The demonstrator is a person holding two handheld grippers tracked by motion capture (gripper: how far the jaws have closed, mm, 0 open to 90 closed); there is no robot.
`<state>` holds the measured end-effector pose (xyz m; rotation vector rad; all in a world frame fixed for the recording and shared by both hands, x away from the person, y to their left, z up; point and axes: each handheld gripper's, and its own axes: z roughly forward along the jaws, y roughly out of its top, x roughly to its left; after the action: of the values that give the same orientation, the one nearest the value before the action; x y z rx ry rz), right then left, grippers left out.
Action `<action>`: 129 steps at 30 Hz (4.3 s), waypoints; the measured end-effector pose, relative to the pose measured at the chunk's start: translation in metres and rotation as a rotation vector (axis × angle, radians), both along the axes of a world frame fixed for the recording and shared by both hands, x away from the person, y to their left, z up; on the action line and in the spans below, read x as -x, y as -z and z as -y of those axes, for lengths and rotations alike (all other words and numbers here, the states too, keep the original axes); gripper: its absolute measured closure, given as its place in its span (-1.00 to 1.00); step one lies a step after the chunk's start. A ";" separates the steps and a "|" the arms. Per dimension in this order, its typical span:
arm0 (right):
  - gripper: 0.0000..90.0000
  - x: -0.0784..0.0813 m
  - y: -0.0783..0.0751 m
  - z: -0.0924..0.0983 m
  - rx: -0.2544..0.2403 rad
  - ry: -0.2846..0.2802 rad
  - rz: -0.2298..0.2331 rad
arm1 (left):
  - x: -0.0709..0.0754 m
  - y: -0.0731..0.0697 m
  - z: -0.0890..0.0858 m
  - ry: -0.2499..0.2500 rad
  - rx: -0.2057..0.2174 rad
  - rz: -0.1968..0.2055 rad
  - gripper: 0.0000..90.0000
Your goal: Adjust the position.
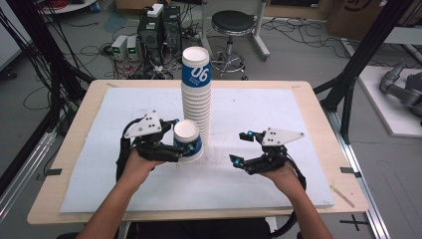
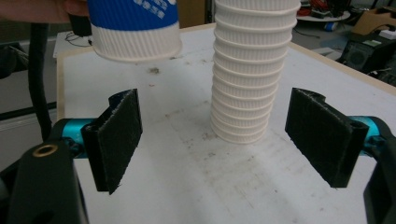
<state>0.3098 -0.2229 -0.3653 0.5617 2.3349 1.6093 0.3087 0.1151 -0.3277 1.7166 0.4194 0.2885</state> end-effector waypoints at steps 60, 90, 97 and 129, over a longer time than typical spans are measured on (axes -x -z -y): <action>-0.45 -0.001 -0.010 -0.034 0.046 -0.200 0.054 | -0.014 -0.003 0.053 0.262 -0.026 -0.083 -0.32; -0.54 0.000 -0.022 -0.033 0.238 -0.247 0.096 | -0.017 -0.002 0.053 0.319 -0.138 -0.104 -0.35; -0.59 -0.004 -0.019 -0.012 0.022 -0.165 0.024 | -0.021 0.006 0.038 0.290 0.019 -0.121 -0.33; -0.56 -0.003 -0.031 -0.015 0.106 -0.279 0.015 | -0.015 0.019 0.043 0.372 -0.114 -0.092 -0.37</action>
<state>0.3124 -0.2074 -0.3347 0.2073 2.5608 1.5794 0.3240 0.0721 -0.3469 1.8851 0.1459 -0.0375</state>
